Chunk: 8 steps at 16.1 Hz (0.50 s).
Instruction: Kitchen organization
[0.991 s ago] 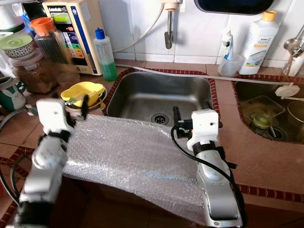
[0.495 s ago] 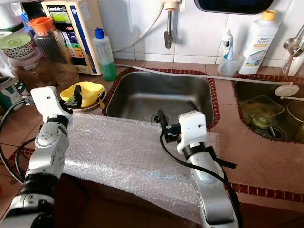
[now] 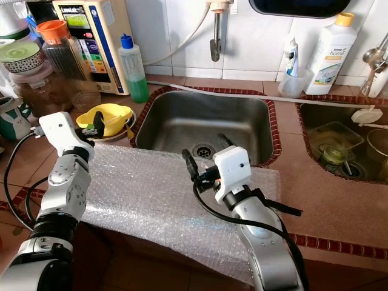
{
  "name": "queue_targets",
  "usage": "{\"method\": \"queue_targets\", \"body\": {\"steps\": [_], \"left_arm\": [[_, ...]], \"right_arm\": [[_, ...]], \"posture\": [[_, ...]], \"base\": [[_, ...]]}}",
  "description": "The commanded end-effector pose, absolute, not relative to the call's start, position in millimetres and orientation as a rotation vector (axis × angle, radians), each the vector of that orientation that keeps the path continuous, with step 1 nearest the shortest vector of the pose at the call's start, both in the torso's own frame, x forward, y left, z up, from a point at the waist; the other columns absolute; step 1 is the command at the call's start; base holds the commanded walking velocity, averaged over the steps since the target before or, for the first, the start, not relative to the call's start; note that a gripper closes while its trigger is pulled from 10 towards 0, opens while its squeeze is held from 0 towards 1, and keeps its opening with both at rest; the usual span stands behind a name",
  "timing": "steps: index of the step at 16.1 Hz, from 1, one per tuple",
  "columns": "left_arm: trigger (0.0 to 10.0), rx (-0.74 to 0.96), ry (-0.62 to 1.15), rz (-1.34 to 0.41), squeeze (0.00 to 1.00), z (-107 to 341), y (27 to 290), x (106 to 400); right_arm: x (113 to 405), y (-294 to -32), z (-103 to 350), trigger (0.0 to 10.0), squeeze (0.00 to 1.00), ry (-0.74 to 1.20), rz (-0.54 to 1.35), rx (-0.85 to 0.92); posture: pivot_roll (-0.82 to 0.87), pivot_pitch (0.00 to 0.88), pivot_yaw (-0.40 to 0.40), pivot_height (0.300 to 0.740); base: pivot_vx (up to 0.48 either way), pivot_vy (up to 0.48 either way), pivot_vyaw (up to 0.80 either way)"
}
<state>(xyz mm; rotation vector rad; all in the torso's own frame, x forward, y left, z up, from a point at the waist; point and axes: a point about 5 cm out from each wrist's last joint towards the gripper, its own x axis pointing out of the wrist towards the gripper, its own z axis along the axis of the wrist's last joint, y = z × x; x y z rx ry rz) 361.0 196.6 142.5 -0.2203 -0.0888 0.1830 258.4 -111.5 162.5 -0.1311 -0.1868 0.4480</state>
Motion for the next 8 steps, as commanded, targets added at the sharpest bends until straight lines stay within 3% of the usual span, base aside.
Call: {"method": "queue_targets", "body": {"steps": [1,3,8], "left_arm": [[2.9,-0.246,-0.094,0.182,0.00,145.6,195.6,364.1],[0.0,-0.246,-0.089,0.183,0.00,144.0,196.2,364.4],[0.0,-0.310,-0.073,0.192,0.00,140.7,196.4,364.9]], "right_arm": [[256.0,-109.3,165.3,10.0,0.00,-0.190,0.463,-0.126],[255.9,-108.5,165.3,10.0,0.00,-0.188,0.472,-0.131],[255.8,-106.8,164.3,10.0,0.00,-0.185,0.483,-0.138]], "posture": [[-0.07,0.047,0.080,0.740],[-0.06,0.049,0.079,0.740],[-0.06,0.044,0.079,0.740]], "base": [[0.000,0.000,0.00],[0.000,0.000,0.00],[0.000,0.000,0.00]]}}
